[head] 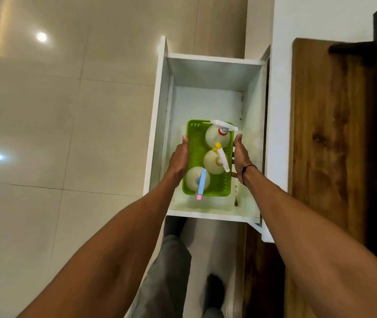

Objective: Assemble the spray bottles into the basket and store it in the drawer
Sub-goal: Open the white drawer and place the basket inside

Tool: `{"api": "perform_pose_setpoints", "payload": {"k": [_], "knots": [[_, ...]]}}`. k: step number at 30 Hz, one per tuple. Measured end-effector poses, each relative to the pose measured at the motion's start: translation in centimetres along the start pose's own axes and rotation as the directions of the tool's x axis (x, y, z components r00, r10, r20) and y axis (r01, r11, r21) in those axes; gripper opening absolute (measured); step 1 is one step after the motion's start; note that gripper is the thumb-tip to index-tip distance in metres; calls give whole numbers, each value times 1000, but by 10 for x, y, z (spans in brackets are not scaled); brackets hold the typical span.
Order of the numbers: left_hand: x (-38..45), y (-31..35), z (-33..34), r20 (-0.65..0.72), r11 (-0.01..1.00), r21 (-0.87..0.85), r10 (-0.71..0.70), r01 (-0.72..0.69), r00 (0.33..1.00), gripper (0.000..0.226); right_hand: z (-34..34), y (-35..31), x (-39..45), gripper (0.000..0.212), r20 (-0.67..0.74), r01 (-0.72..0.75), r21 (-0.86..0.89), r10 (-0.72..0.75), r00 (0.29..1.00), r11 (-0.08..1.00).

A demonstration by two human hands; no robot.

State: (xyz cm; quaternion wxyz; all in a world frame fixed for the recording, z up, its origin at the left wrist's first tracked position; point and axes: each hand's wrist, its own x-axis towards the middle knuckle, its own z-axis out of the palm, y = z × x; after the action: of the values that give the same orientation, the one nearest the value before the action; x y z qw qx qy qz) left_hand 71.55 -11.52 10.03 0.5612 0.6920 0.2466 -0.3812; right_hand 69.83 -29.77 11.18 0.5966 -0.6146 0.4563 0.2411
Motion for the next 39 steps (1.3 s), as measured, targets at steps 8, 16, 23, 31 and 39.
{"api": "perform_pose_setpoints", "payload": {"k": [8, 16, 23, 31, 39], "knots": [[43, -22, 10, 102, 999, -28, -43, 46, 994, 77, 9, 31, 43, 73, -8, -36, 44, 36, 999, 998], [9, -5, -11, -22, 961, 269, 80, -71, 997, 68, 9, 29, 25, 74, -84, 8, -28, -10, 996, 1000], [-41, -7, -67, -442, 860, 498, 362, -111, 821, 35, 0, 61, -27, 45, -97, 128, -535, -210, 973, 835], [-57, -67, -80, -368, 952, 307, 104, 15, 924, 41, 10, 123, -83, 32, 410, 417, -893, -76, 909, 168], [-63, -53, -60, -191, 975, 220, 26, 17, 981, 47, 2, 144, -113, 33, 398, 416, -909, -296, 868, -2]]}}
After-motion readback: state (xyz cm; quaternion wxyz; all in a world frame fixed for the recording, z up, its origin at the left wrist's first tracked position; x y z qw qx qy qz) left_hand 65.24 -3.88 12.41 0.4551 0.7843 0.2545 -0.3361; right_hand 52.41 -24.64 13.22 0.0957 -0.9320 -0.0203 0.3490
